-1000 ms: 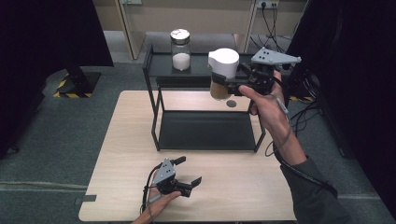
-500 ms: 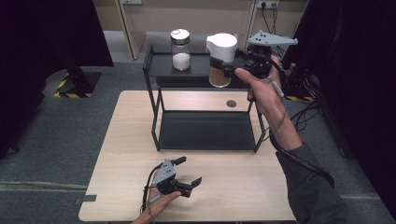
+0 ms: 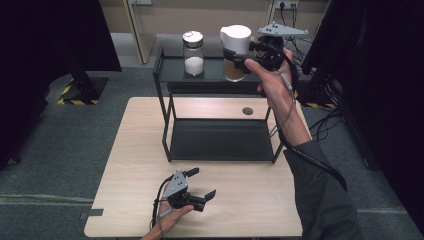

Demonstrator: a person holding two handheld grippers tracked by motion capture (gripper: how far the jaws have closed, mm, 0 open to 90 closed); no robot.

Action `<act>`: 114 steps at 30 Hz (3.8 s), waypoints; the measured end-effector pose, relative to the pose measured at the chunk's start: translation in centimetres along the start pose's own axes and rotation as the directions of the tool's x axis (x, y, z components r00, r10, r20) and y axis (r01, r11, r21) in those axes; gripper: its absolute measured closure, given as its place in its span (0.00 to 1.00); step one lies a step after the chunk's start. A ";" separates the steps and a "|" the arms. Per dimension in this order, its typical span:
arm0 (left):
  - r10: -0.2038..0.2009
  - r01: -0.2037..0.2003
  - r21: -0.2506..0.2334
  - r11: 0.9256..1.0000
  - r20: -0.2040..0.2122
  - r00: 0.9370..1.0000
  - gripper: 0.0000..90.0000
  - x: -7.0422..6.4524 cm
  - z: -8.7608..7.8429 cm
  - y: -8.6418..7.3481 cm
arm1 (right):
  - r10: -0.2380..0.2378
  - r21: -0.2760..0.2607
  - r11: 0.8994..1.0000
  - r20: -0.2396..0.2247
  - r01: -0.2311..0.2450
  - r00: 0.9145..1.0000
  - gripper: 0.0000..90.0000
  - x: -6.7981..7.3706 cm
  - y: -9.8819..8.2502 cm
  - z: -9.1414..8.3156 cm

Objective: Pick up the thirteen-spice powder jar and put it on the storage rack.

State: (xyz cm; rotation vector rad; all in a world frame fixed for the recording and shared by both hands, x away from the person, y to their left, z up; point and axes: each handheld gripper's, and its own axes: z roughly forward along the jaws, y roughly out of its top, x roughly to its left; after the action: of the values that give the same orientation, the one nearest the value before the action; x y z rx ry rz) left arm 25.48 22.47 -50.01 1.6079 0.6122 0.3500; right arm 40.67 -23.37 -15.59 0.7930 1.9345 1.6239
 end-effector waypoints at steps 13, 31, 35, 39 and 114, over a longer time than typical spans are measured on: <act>0.001 -0.001 0.001 1.000 0.006 1.000 0.00 -0.1 0.1 0.0 | 0.022 0.011 1.000 0.072 -0.023 0.997 0.34 -0.3 0.2 2.2; 0.001 -0.001 0.000 1.000 0.010 1.000 0.00 -0.1 0.1 0.0 | 0.040 0.005 0.999 0.103 -0.041 0.994 0.34 -0.5 -0.5 4.1; 0.002 -0.002 -0.001 1.000 0.010 1.000 0.00 -0.1 0.0 0.0 | 0.051 -0.006 0.999 0.103 -0.051 0.993 0.34 -0.7 -0.9 4.2; 0.001 -0.001 -0.001 1.000 0.011 1.000 0.00 0.0 0.0 0.0 | 0.052 -0.013 0.999 0.105 -0.051 0.993 0.34 -0.8 -1.3 4.4; 0.004 -0.004 0.003 1.000 0.001 1.000 0.00 -0.2 0.1 -0.1 | -0.025 -0.083 0.996 -0.012 0.023 1.000 0.01 1.8 -6.8 -4.4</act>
State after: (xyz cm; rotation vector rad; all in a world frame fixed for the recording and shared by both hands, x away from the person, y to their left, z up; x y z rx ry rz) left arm 25.37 22.32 -50.06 1.6122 0.6091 0.3516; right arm 35.58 -26.02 -21.51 0.7251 1.8659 1.6872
